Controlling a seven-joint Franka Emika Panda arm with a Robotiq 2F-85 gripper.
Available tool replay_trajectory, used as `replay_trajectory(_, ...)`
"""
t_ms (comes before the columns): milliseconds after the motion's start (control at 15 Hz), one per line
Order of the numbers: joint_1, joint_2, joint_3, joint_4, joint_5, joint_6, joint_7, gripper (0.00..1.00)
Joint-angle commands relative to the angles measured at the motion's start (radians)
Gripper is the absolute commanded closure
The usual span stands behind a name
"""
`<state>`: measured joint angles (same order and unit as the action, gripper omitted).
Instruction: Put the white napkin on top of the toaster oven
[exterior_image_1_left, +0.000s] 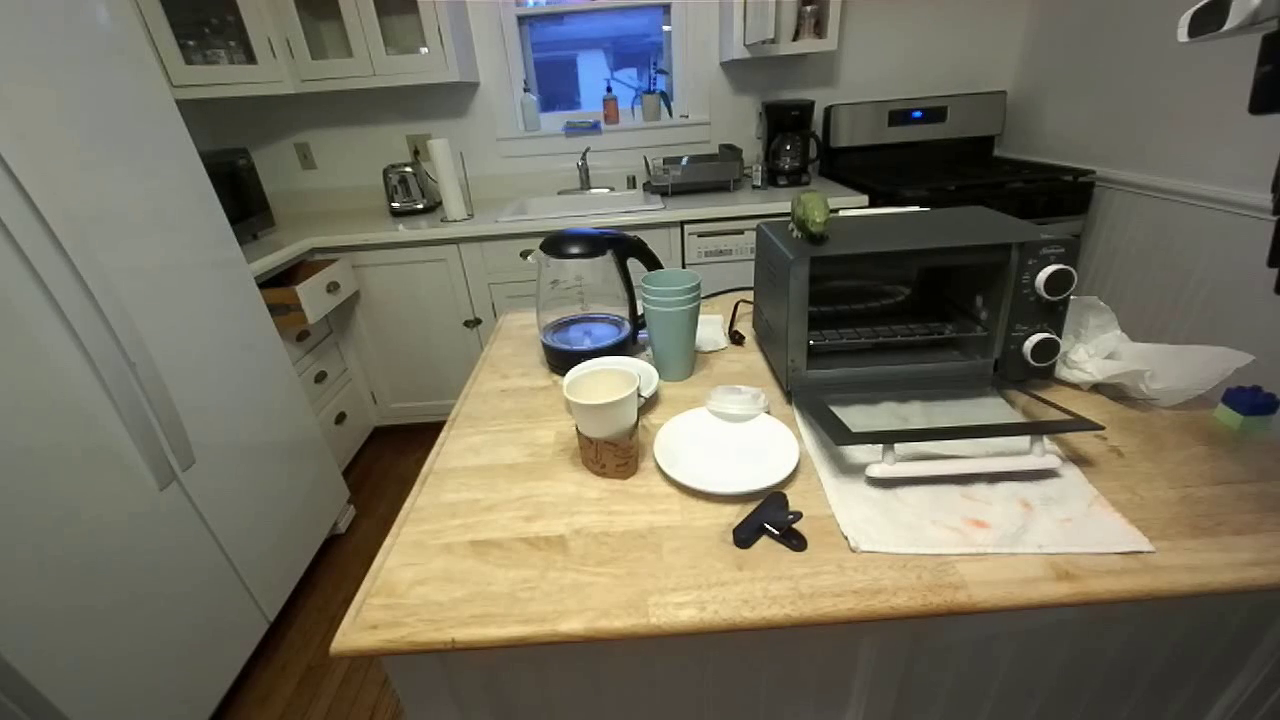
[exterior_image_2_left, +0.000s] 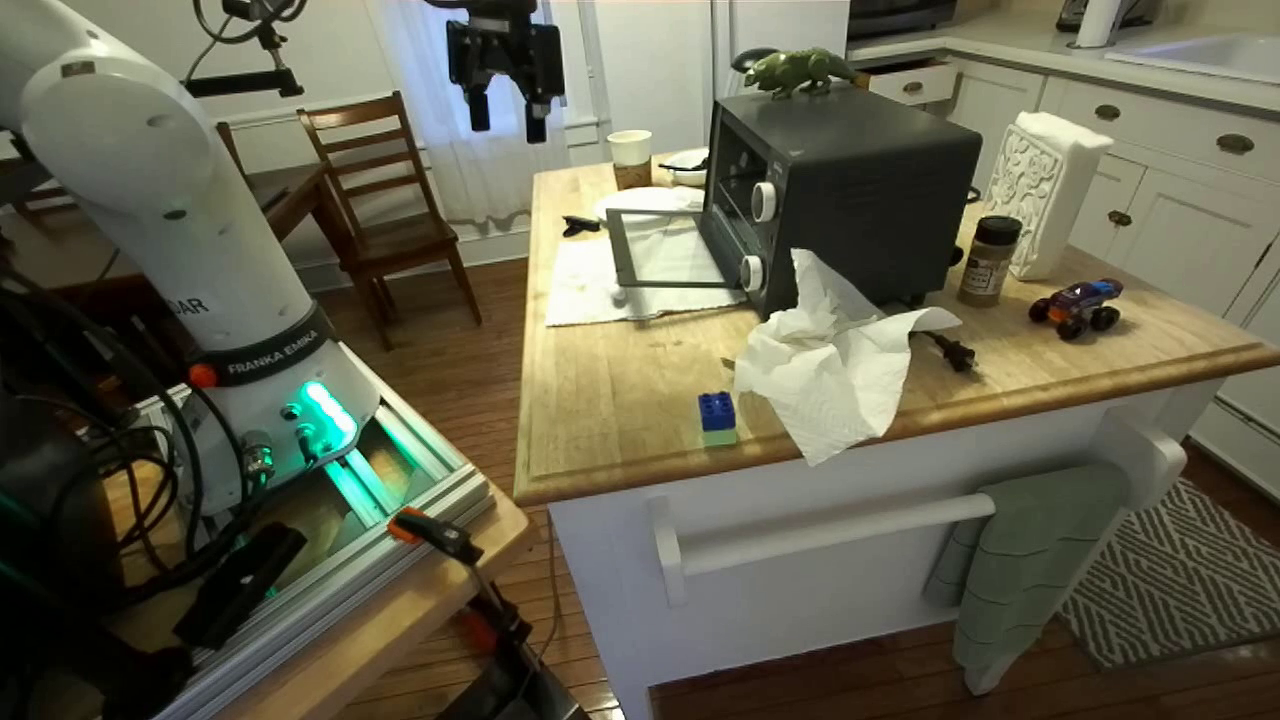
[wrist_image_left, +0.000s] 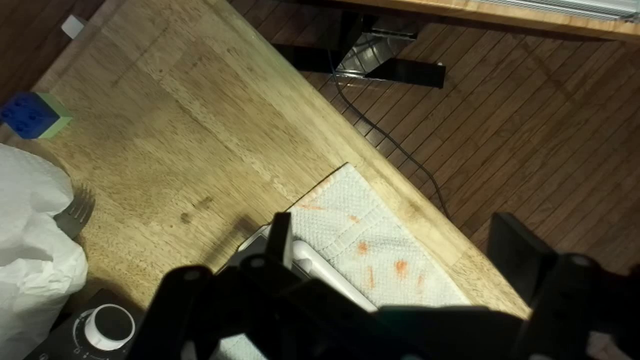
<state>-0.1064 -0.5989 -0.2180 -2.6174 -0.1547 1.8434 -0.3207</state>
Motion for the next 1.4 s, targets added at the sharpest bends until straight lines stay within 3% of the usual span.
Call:
replay_trajectory(0, -0.020, 0.048, -0.011, 0.031, -0.015, 0.050, 0.007, 0.00)
replay_trajectory(400, -0.093, 0.161, -0.048, 0.106, -0.054, 0.129, 0.026, 0.00)
replay_trajectory(800, -0.139, 0.359, -0.103, 0.205, -0.069, 0.238, -0.007, 0.00)
replay_trajectory(1333, -0.178, 0.607, -0.150, 0.340, -0.038, 0.316, -0.234, 0.00)
